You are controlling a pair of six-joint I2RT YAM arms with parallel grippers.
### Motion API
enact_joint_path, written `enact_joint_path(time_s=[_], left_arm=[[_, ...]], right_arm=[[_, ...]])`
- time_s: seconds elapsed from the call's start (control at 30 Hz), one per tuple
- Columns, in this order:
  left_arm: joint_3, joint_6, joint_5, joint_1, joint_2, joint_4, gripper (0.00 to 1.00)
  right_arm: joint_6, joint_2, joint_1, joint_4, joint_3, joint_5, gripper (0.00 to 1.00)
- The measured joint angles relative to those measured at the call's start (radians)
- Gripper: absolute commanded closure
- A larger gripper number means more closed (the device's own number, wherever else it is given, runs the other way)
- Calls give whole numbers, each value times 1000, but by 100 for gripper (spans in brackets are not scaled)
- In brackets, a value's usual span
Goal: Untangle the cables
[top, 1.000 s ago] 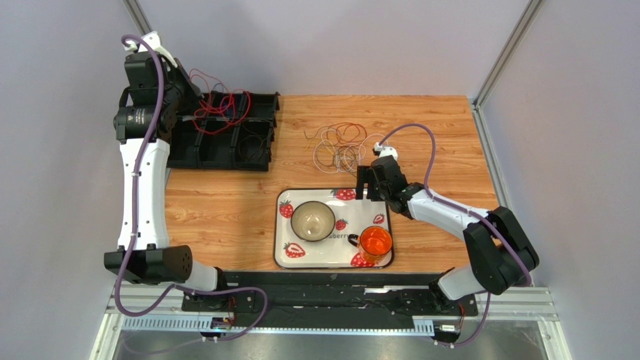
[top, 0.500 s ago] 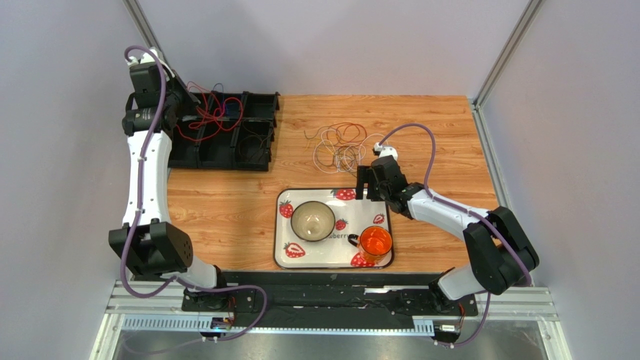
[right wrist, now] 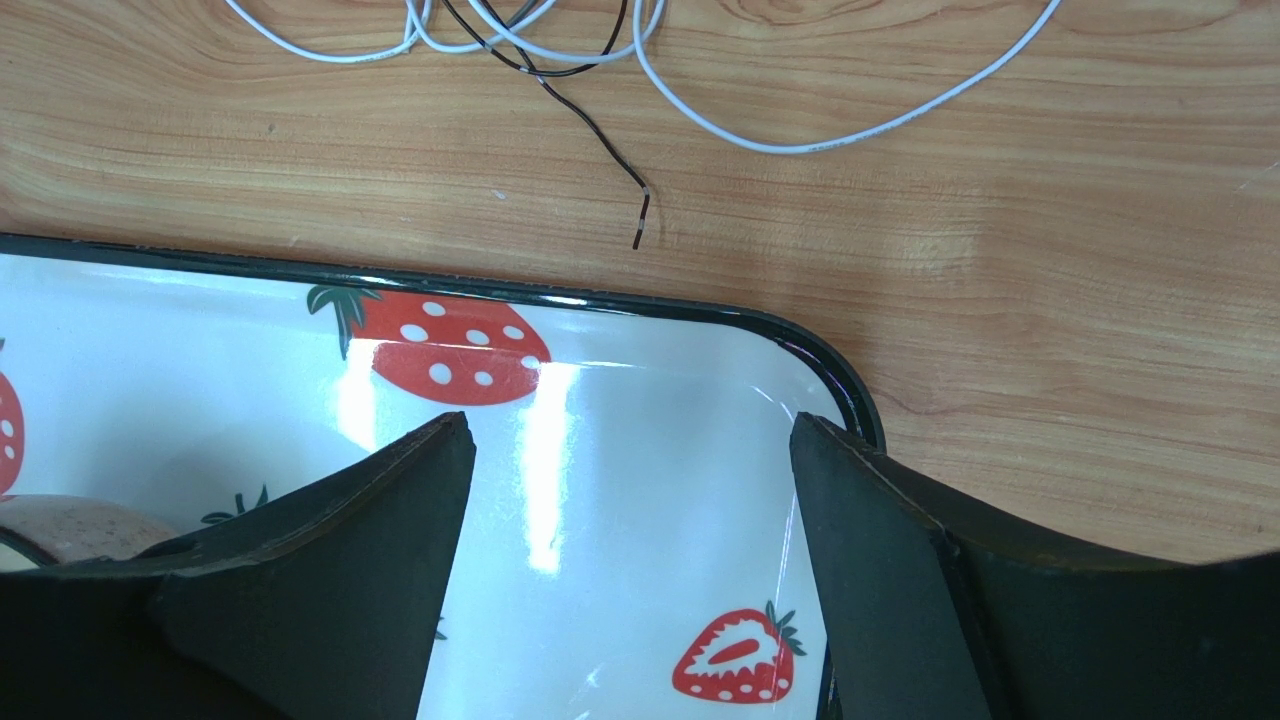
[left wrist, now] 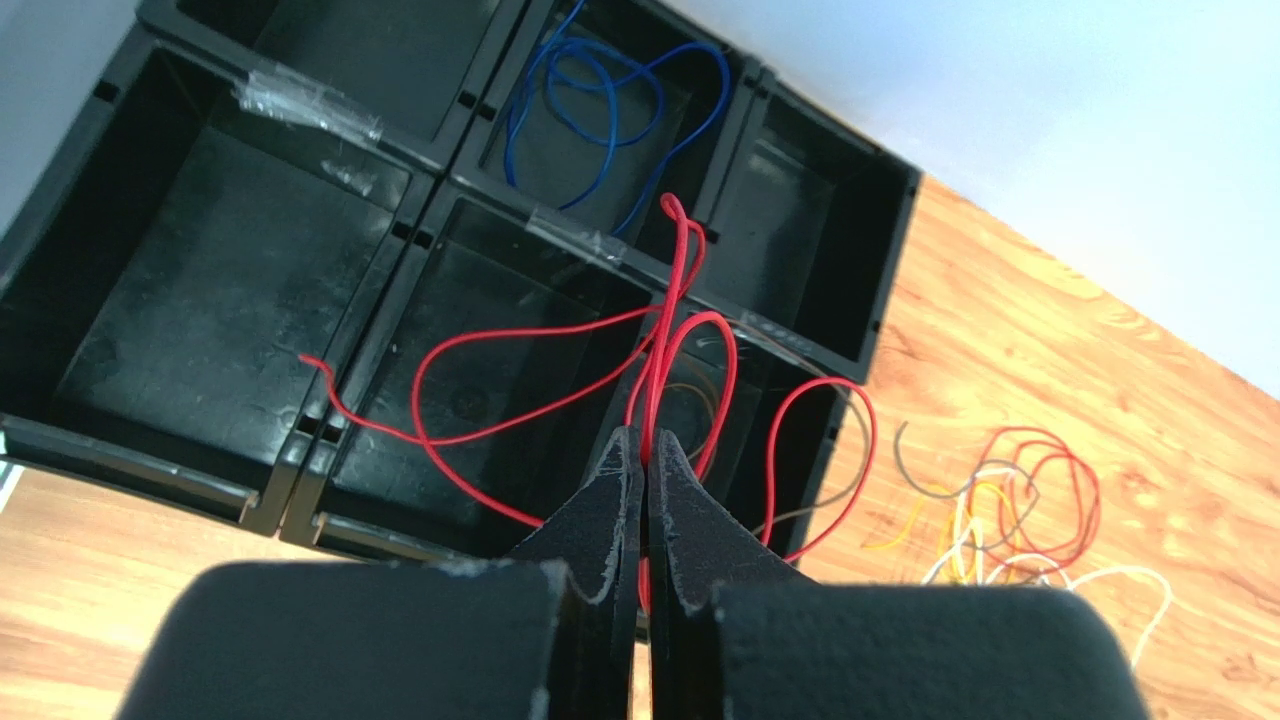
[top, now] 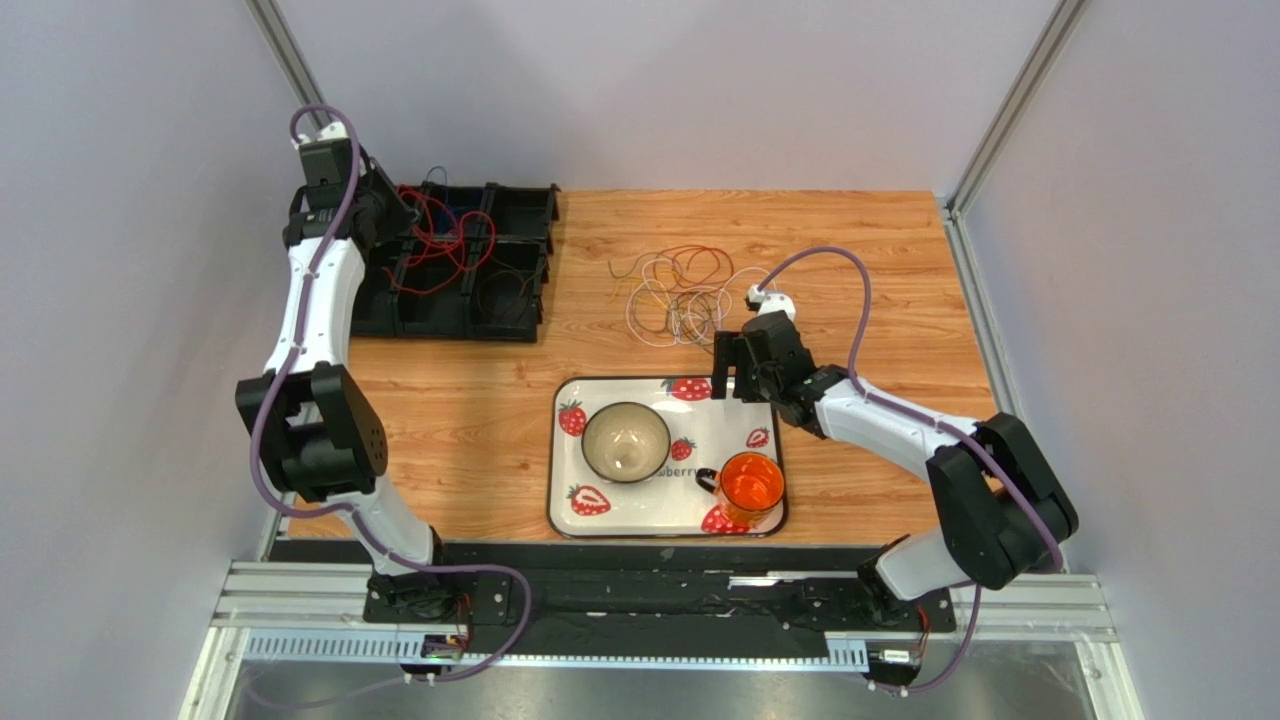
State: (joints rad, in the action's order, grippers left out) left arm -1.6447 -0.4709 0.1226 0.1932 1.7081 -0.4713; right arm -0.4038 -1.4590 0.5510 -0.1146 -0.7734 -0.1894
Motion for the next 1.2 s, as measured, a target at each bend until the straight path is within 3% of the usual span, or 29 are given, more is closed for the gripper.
enact_joint_path(time_s=[0.77, 1.1, 1.13, 1.2], left_arm=[[9, -1, -16, 18, 236, 16, 100], [-31, 2, -42, 18, 344, -74, 100], [-35, 3, -45, 18, 348, -82, 96], [-52, 5, -57, 18, 350, -105, 80]], right_arm=[[0, 0, 0, 0, 0, 0, 18], [0, 0, 0, 0, 0, 0, 18], [0, 0, 0, 0, 0, 0, 18], [0, 0, 0, 0, 0, 0, 18]])
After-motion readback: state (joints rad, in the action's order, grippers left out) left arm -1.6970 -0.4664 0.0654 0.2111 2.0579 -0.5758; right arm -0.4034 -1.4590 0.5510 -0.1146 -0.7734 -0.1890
